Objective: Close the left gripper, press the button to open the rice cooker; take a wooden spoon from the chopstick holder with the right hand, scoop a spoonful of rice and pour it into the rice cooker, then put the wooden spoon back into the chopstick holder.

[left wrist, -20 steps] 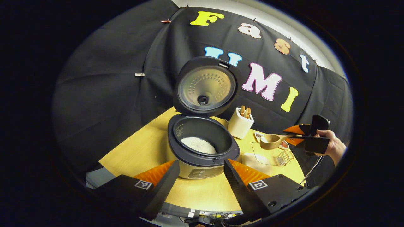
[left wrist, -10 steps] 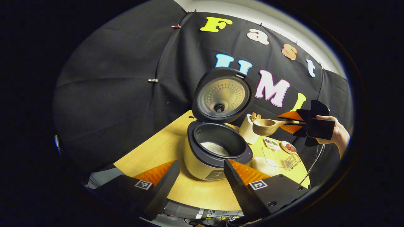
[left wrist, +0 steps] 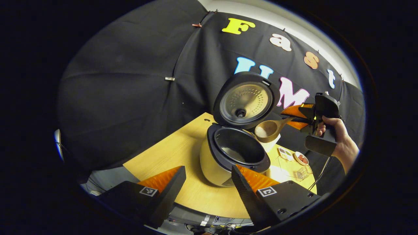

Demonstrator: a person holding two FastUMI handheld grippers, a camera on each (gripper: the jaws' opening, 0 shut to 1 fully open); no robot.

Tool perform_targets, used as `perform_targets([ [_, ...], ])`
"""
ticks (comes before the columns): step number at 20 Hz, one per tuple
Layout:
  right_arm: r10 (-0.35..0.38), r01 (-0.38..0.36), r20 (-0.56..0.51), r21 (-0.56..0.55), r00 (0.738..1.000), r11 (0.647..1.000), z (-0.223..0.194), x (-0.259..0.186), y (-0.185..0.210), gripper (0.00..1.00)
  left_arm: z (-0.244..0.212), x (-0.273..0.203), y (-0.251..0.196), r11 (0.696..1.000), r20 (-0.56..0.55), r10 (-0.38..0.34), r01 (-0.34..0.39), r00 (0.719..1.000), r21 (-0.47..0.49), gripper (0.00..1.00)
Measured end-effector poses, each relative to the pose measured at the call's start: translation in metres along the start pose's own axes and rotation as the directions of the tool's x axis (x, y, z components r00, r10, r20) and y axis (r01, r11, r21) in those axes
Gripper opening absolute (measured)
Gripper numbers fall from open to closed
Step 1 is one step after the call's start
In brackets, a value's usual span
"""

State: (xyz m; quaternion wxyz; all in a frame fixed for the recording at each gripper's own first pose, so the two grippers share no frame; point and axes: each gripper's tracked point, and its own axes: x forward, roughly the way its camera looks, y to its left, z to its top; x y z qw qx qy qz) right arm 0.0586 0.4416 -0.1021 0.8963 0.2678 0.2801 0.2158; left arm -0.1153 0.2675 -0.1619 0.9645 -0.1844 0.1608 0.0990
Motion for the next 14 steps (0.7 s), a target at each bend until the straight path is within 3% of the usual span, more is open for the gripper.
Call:
perform_targets([
  [8,0.06,-0.058,-0.001,-0.263,0.998,0.963,-0.031,0.023,0.029,0.16,0.013,0.007,0.013,1.0,0.023,0.003,-0.002,1.0,-0.021,0.95],
  [14,0.127,-0.1,0.017,-0.52,0.992,0.848,-0.047,0.023,0.04,0.17,0.014,0.007,0.014,0.999,0.033,0.01,-0.009,0.999,-0.032,0.95],
])
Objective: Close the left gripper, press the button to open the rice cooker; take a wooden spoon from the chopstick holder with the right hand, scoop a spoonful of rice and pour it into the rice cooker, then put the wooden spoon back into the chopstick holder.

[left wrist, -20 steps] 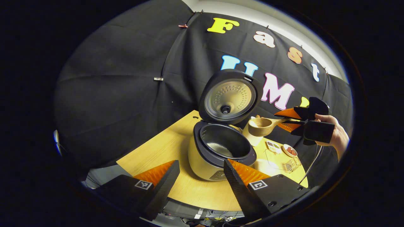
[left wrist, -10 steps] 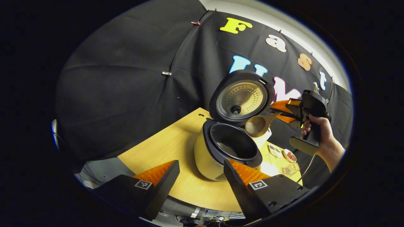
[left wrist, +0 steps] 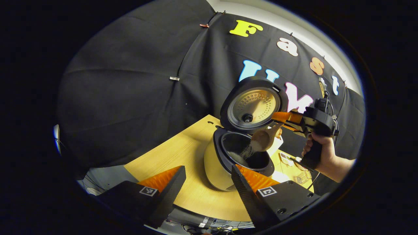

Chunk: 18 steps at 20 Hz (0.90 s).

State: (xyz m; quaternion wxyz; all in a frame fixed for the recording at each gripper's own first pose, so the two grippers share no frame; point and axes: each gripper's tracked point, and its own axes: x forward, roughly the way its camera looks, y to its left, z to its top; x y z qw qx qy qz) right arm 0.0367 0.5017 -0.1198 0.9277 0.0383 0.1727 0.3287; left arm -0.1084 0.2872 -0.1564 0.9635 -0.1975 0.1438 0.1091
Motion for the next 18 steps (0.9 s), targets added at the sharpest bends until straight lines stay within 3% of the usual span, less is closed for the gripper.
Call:
perform_targets([
  [8,0.112,-0.113,-0.016,-0.242,0.994,0.964,-0.024,-0.002,0.019,0.16,-0.012,0.0,0.002,1.0,-0.015,0.026,-0.026,1.0,-0.009,0.96],
  [16,0.253,-0.249,-0.063,-0.513,0.965,0.821,-0.055,-0.023,0.056,0.16,-0.019,0.0,-0.003,0.999,-0.014,0.038,-0.038,0.999,-0.025,0.95],
  [18,0.253,-0.261,-0.084,-0.489,0.964,0.832,-0.061,-0.027,0.057,0.17,-0.017,0.002,-0.001,0.998,0.0,0.059,-0.059,0.998,-0.008,0.96],
])
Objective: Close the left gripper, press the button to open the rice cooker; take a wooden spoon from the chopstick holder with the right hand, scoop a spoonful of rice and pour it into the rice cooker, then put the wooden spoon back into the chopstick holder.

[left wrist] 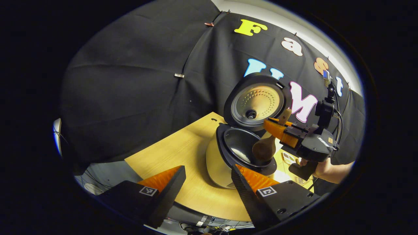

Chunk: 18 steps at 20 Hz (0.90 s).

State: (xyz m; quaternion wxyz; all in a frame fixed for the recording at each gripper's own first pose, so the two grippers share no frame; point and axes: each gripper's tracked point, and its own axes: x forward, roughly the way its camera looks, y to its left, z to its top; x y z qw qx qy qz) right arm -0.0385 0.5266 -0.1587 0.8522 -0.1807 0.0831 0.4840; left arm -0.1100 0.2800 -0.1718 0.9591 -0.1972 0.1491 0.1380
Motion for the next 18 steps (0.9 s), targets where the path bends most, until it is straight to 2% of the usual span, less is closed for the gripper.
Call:
perform_targets([
  [4,-0.029,0.028,0.004,0.145,1.0,0.989,0.014,-0.003,-0.011,0.17,-0.001,-0.002,-0.009,1.0,0.006,-0.004,0.004,1.0,-0.015,0.95],
  [7,-0.08,0.072,0.018,0.271,0.997,0.96,0.028,-0.011,-0.034,0.16,-0.004,-0.004,-0.017,1.0,0.003,-0.019,0.019,1.0,-0.004,0.95],
  [13,-0.191,0.174,-0.016,0.486,0.982,0.856,0.03,-0.049,-0.091,0.17,0.002,-0.003,-0.04,0.998,0.018,-0.05,0.049,0.999,0.028,0.96],
  [16,-0.283,0.255,-0.03,0.535,0.959,0.806,0.024,-0.083,-0.135,0.17,0.004,0.001,-0.063,0.994,0.019,-0.101,0.1,0.995,0.055,0.95],
  [18,-0.348,0.31,-0.046,0.572,0.936,0.759,0.016,-0.11,-0.169,0.16,0.004,0.008,-0.08,0.988,0.009,-0.134,0.133,0.991,0.083,0.95],
])
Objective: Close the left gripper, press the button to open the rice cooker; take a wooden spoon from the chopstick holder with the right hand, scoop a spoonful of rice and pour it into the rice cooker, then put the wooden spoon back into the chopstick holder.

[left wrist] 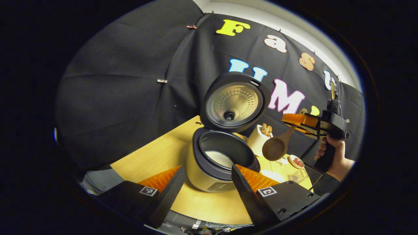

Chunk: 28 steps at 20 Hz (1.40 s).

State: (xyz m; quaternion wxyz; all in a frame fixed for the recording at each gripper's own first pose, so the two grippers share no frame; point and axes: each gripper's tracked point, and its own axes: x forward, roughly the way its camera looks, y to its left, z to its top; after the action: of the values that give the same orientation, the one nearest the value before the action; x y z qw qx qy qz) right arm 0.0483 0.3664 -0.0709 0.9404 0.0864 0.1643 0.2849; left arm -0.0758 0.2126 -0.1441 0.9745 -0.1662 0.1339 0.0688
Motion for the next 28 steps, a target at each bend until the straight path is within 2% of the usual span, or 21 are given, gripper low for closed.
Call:
perform_targets([
  [3,-0.121,0.118,0.042,0.08,0.992,0.99,0.024,-0.028,-0.067,0.16,0.008,0.011,-0.027,0.998,0.0,-0.046,0.046,0.999,0.052,0.95],
  [7,-0.275,0.26,0.081,0.162,0.958,0.952,0.048,-0.06,-0.16,0.16,0.014,0.025,-0.068,0.99,0.006,-0.09,0.089,0.996,0.106,0.95],
  [11,-0.415,0.382,0.103,0.243,0.904,0.892,0.062,-0.091,-0.25,0.16,0.021,0.036,-0.107,0.989,0.023,-0.091,0.087,0.996,0.121,0.95],
  [15,-0.526,0.472,0.082,0.34,0.847,0.813,0.059,-0.124,-0.337,0.16,0.024,0.05,-0.142,0.988,0.032,-0.076,0.071,0.997,0.14,0.95],
  [19,-0.6,0.53,0.069,0.397,0.797,0.749,0.05,-0.146,-0.402,0.16,0.023,0.056,-0.173,0.982,0.034,-0.065,0.058,0.997,0.179,0.95],
  [21,-0.622,0.547,0.048,0.425,0.782,0.721,0.04,-0.151,-0.428,0.16,0.022,0.057,-0.187,0.979,0.034,-0.056,0.048,0.998,0.198,0.95],
  [25,-0.632,0.56,0.002,0.463,0.775,0.688,0.015,-0.149,-0.464,0.17,0.015,0.06,-0.205,0.987,0.041,-0.017,0.01,0.999,0.158,0.95],
  [26,-0.637,0.564,-0.004,0.469,0.771,0.679,0.01,-0.148,-0.473,0.12,0.015,0.06,-0.207,0.988,0.043,0.002,-0.009,0.999,0.156,0.95],
  [27,-0.639,0.569,-0.015,0.472,0.769,0.673,0.003,-0.146,-0.481,0.17,0.014,0.06,-0.209,0.987,0.045,0.022,-0.029,0.999,0.159,0.95],
  [28,-0.639,0.574,-0.032,0.475,0.769,0.667,-0.007,-0.142,-0.486,0.16,0.015,0.059,-0.21,0.985,0.05,0.04,-0.048,0.998,0.164,0.96],
])
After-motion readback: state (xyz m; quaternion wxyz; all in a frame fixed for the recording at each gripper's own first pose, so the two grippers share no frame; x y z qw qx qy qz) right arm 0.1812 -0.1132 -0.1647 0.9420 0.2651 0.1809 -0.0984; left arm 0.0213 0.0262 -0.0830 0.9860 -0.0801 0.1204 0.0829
